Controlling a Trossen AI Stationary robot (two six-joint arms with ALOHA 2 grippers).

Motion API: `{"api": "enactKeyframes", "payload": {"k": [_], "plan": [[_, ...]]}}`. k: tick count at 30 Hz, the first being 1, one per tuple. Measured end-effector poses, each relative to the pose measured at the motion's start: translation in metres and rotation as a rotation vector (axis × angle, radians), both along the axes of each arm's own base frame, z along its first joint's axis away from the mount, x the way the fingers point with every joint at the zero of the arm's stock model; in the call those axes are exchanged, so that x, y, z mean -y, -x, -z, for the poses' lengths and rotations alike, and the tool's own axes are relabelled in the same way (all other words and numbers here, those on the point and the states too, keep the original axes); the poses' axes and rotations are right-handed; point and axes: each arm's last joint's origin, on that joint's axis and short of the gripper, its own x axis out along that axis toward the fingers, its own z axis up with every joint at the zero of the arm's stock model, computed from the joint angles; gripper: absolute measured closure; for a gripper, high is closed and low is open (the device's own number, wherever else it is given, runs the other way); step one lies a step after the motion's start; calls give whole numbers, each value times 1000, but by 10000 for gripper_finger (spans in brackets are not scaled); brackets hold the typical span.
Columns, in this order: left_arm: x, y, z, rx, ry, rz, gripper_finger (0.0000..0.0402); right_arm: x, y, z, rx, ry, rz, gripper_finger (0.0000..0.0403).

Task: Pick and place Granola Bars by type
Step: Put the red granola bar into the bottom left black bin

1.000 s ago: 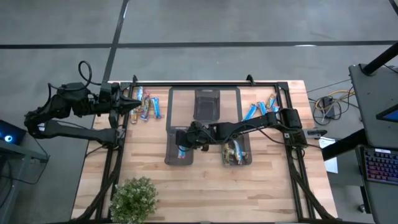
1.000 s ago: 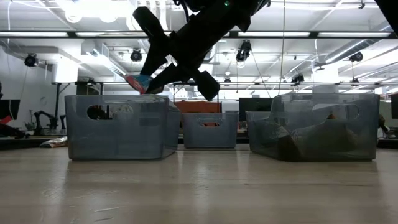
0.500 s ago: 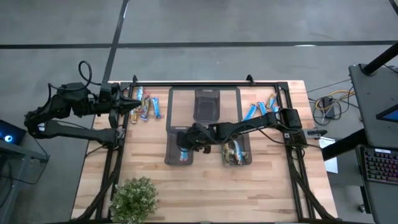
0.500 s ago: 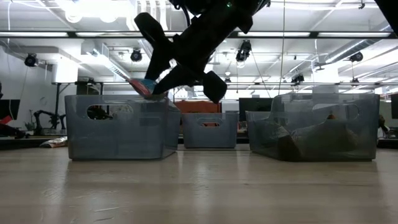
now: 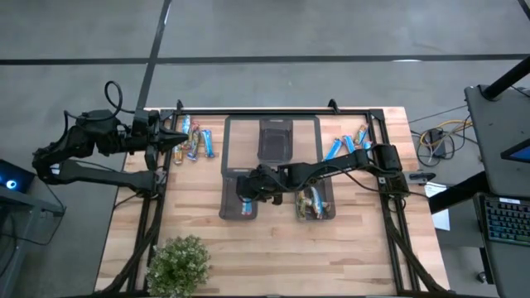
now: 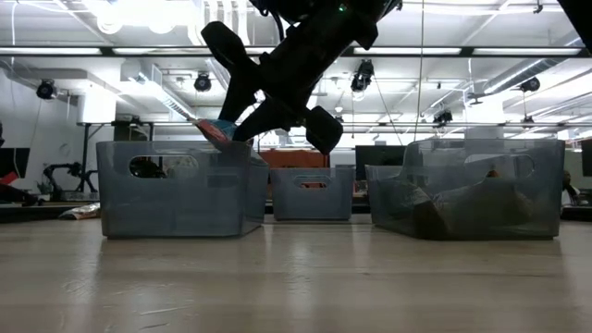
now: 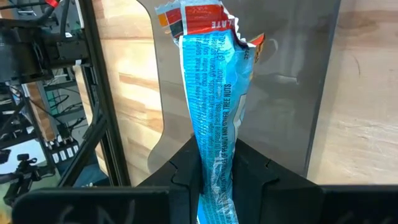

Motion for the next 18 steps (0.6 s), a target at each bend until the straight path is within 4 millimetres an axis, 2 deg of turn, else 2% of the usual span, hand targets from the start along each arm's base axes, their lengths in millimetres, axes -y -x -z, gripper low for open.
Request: {"api": "enactKeyframes", "payload": {"k": [18], "plan": [[0, 0, 0, -1, -3, 0, 401, 0, 0, 0, -1, -8, -1, 341]]}}
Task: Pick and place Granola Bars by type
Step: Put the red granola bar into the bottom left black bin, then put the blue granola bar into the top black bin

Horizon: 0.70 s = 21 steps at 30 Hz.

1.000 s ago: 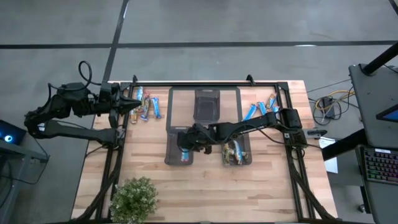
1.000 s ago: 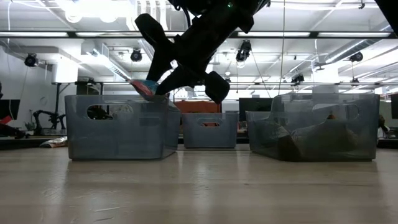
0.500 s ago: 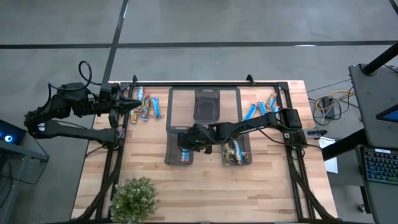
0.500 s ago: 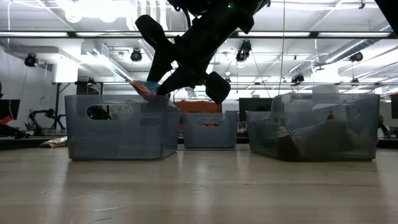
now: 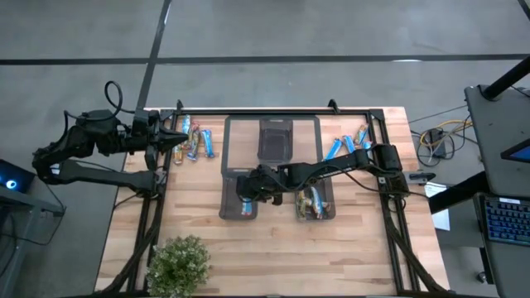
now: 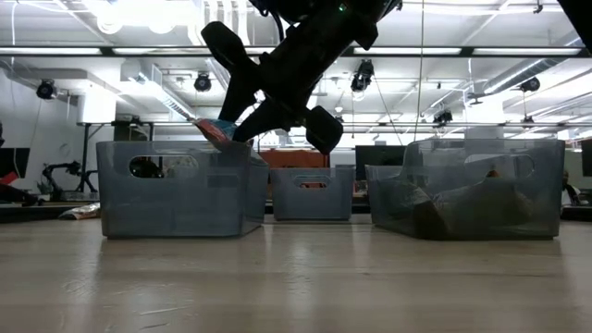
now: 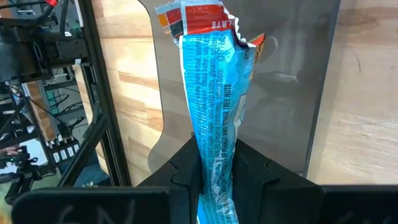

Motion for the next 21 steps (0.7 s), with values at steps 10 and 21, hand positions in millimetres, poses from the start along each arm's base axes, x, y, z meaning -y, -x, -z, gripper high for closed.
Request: {"api": "enactKeyframes", "payload": {"k": [10, 21], "plan": [[0, 0, 0, 0, 2, 0, 401, -1, 2, 2, -28, -41, 17, 270], [0, 0, 0, 1, 2, -1, 401, -1, 2, 2, -26, -24, -1, 236]]}}
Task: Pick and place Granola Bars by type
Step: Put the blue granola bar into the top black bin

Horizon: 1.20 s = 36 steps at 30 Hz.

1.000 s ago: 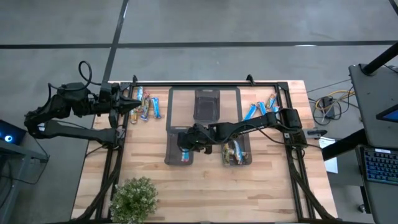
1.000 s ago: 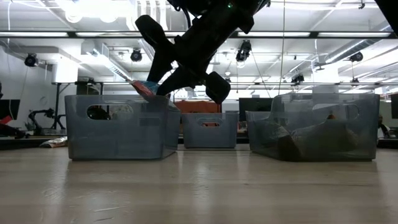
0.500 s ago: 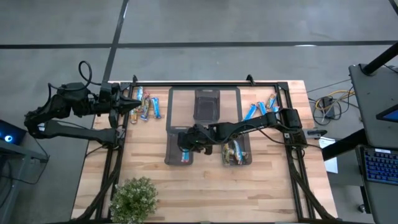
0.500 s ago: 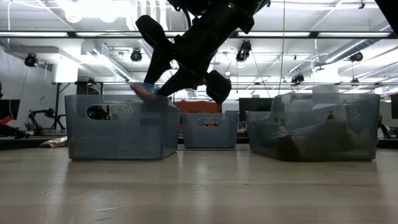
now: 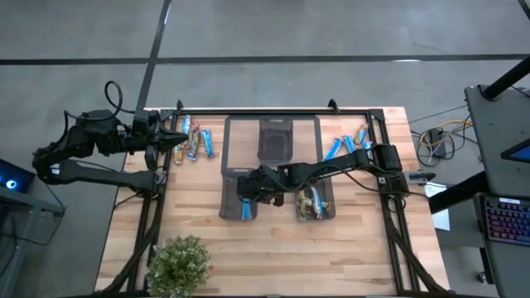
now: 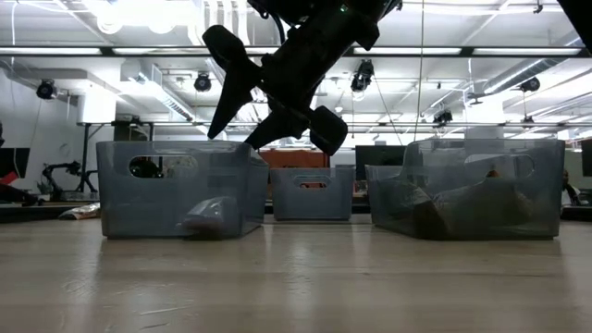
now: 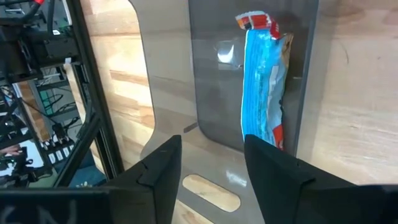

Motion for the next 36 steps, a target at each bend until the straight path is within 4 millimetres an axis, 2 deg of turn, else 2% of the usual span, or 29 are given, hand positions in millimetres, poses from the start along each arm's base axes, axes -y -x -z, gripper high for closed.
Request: {"api": "enactKeyframes", "payload": {"k": [8, 19, 36], "plan": [[0, 0, 0, 0, 0, 0, 401, 0, 0, 0, 0, -3, 3, 261], [0, 0, 0, -1, -5, 1, 401, 0, 0, 0, 0, 3, -2, 386], [0, 0, 0, -1, -5, 1, 401, 0, 0, 0, 3, 17, -14, 394]]}}
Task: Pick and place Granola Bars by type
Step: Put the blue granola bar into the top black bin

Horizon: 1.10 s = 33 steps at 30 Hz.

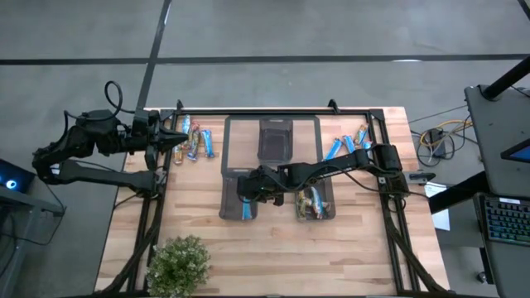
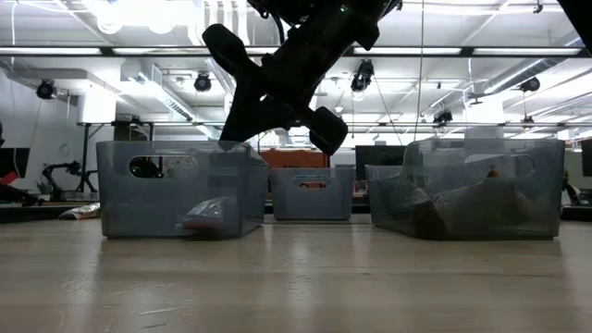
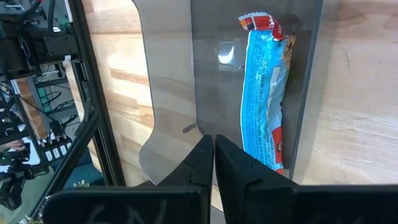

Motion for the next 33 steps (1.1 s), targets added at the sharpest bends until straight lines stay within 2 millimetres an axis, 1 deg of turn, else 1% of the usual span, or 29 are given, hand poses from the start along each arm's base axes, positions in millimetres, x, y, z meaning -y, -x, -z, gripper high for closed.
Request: {"api": "enactKeyframes", "payload": {"k": [5, 9, 13, 19, 26, 33], "plan": [[0, 0, 0, 0, 0, 0, 401, 0, 1, -6, 15, -1, 0, 394], [0, 0, 0, 0, 0, 0, 401, 1, 4, -22, 55, 5, 7, 394], [0, 0, 0, 0, 0, 0, 401, 3, 11, -45, 113, 54, 27, 394], [0, 0, 0, 0, 0, 0, 401, 6, 28, -86, 200, 161, 22, 394], [0, 0, 0, 0, -2, 0, 401, 9, 53, -128, 277, 354, -100, 394], [0, 0, 0, -1, -7, 1, 401, 12, 83, -172, 365, 616, -265, 394]]}}
